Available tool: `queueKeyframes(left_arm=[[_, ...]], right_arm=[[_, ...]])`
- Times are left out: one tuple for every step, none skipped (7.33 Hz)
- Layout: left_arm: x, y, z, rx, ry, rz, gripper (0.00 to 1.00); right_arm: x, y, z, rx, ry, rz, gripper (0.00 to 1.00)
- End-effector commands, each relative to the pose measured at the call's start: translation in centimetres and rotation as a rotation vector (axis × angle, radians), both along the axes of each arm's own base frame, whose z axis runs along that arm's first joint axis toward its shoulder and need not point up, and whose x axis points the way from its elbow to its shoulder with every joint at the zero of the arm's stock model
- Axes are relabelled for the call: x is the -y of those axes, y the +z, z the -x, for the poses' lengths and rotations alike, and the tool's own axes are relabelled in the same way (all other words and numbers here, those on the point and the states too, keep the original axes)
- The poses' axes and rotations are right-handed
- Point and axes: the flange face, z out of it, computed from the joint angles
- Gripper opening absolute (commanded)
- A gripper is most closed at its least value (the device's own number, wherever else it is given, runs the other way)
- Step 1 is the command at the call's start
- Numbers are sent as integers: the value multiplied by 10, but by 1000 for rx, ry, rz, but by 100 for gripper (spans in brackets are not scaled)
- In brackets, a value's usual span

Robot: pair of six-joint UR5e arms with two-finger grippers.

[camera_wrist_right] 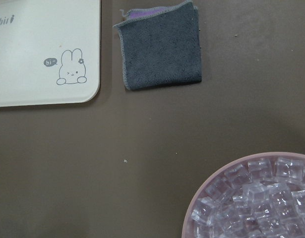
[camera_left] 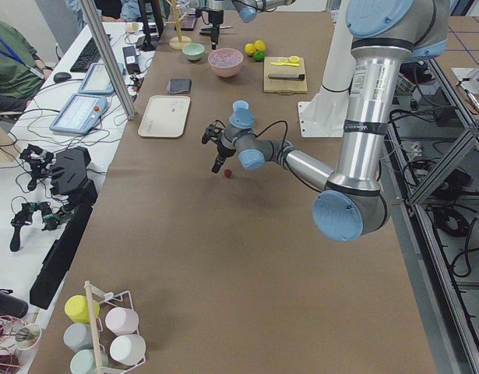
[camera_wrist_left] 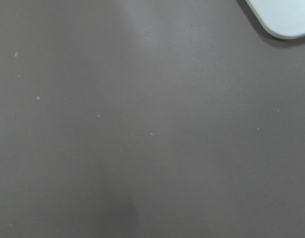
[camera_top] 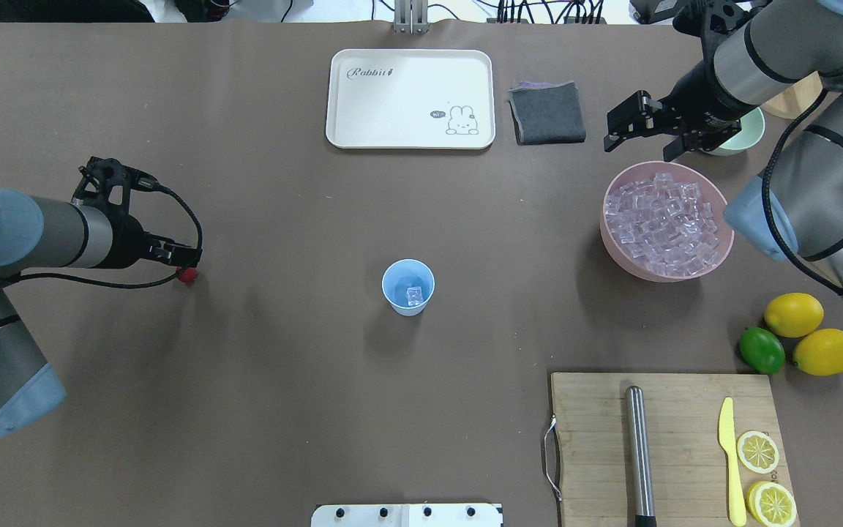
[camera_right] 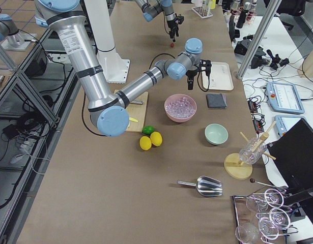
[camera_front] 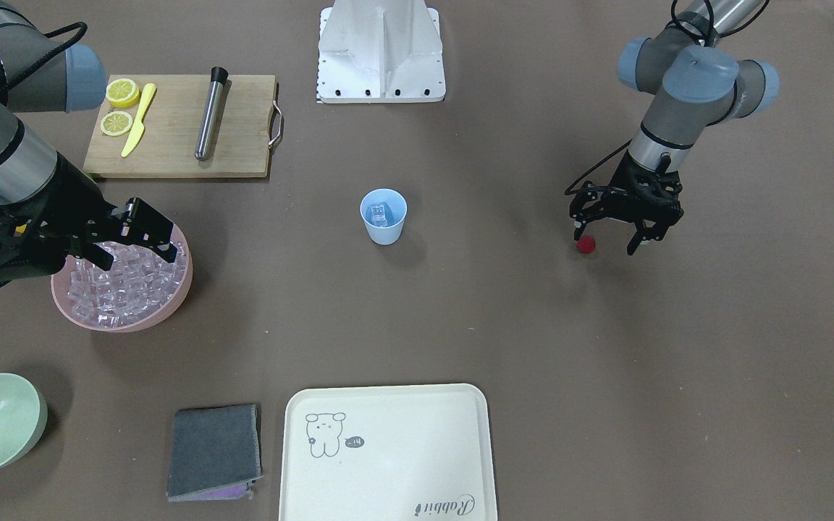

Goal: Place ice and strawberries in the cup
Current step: 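Lower the left gripper onto the red strawberry and grasp it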

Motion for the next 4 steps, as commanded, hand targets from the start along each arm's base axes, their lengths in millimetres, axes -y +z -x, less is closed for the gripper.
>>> queueKeyframes(left_arm=[[-3,9,-13,12,19,11,97],[-7,13,-19,18,29,16,97],[-6,19,-21,27,32,22,97],[-7,19,-22,27,38,24,97]], right_arm=[[0,1,0,-1,0,1,100],[0,2,0,-1,0,2,100],[0,2,0,-1,0,2,100],[0,2,0,-2,0,4,100]])
